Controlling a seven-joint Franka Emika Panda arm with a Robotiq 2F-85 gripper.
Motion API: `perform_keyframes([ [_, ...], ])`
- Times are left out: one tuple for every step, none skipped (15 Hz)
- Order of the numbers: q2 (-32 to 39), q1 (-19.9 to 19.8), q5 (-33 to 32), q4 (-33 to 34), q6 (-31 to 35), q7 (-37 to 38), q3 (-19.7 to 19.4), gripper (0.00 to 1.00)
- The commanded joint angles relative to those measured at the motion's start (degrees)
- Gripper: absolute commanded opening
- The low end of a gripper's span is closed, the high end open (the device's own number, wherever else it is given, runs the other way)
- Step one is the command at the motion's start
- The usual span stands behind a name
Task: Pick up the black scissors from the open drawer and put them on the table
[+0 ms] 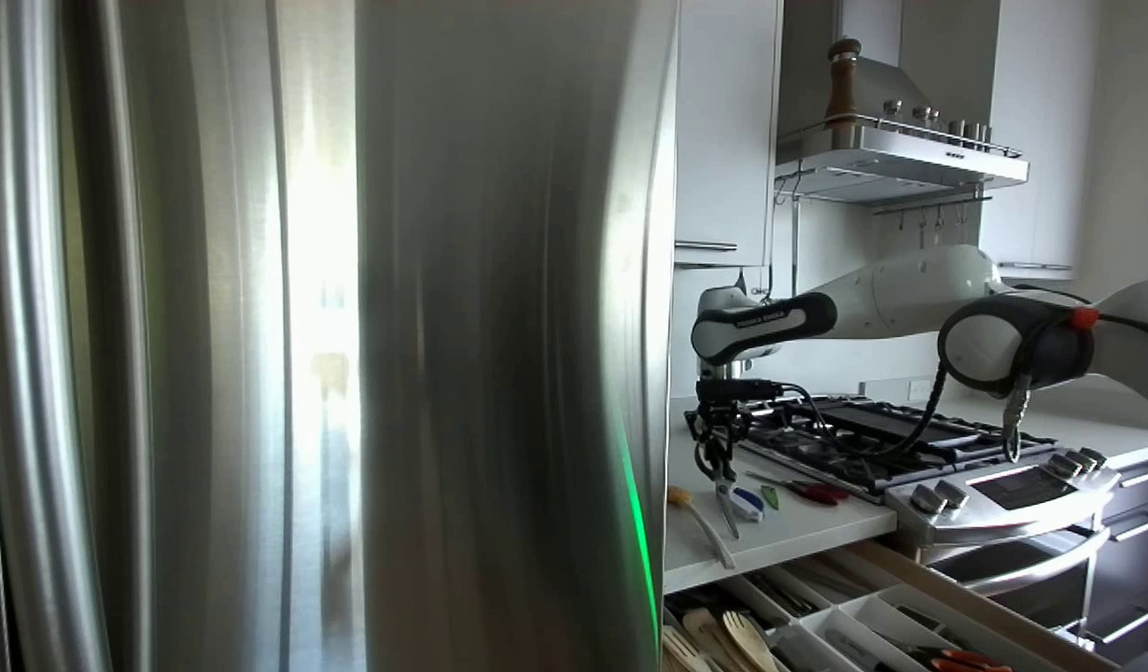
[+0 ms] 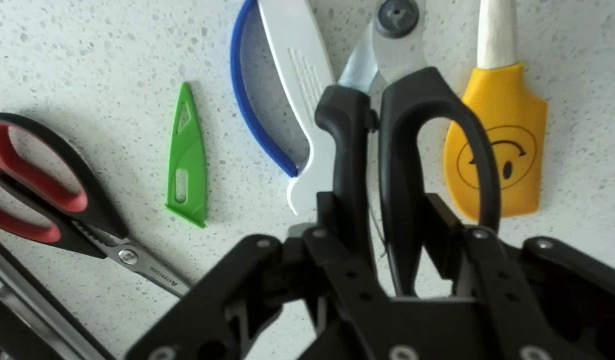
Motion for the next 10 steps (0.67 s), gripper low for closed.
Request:
perform_keyframes([
  [4.45, 1.06, -1.22, 6.71, -1.49, 2.64, -2.05, 0.2],
  [5.03, 1.13, -1.36, 7.52, -1.62, 2.91, -2.32, 0.2],
  [5.66, 1.14, -1.44, 8.43, -1.82, 3.07, -2.47, 0.2],
  [6.12, 1.12, -1.48, 9.05, -2.01, 3.13, -2.57, 0.2],
  [6.66, 1.13, -1.48, 9.75, -2.14, 3.12, -2.68, 0.2],
  [6.98, 1.17, -1.7, 9.9, -1.72, 3.0, -2.75, 0.66],
  [7.42, 1.23, -1.85, 10.42, -1.63, 2.82, -2.83, 0.71],
  [7.77, 1.32, -2.11, 10.83, -1.44, 2.3, -2.85, 0.78],
  [8.11, 1.4, -2.33, 11.33, -1.3, 2.09, -2.86, 0.84],
  [8.35, 1.48, -2.63, 11.69, -1.13, 1.9, -2.83, 0.91],
])
